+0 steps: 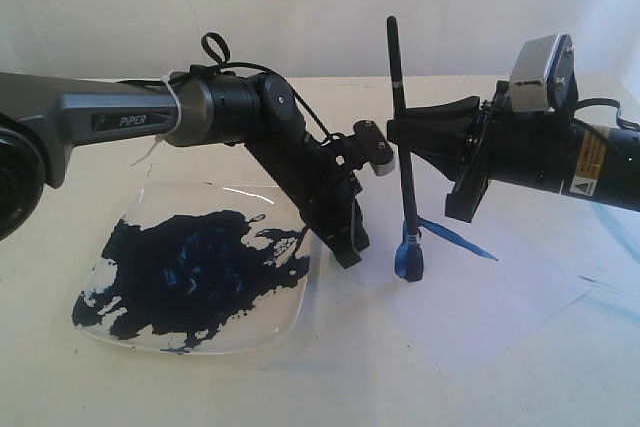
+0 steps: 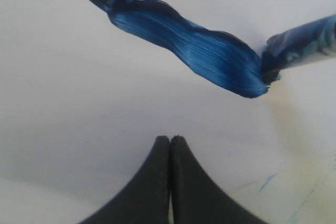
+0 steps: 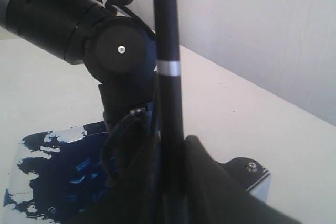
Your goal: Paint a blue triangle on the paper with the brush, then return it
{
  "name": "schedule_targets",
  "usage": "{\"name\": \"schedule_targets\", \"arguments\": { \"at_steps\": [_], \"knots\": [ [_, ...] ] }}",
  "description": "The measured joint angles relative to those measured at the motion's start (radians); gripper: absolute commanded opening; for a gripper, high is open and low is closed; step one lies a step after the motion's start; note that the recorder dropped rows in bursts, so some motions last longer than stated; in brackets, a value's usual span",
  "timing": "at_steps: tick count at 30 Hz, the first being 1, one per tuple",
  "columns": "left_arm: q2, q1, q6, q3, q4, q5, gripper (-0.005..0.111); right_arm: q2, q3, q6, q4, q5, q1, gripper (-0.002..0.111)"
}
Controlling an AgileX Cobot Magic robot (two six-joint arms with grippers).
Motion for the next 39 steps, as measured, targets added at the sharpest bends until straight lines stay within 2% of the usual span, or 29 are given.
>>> {"name": "schedule_targets", "arguments": {
  "at_steps": [13,39],
  "knots": [
    [0.0,0.0,0.0,0.0,0.0,0.0,0.0,0.0,0.0,-0.004,0.0,0.0,-0.005,0.0],
    [0.0,0.0,0.0,0.0,0.0,0.002,0.0,0.002,0.0,0.003,-0.039,0.002,-0.224,0.0]
  ]
}}
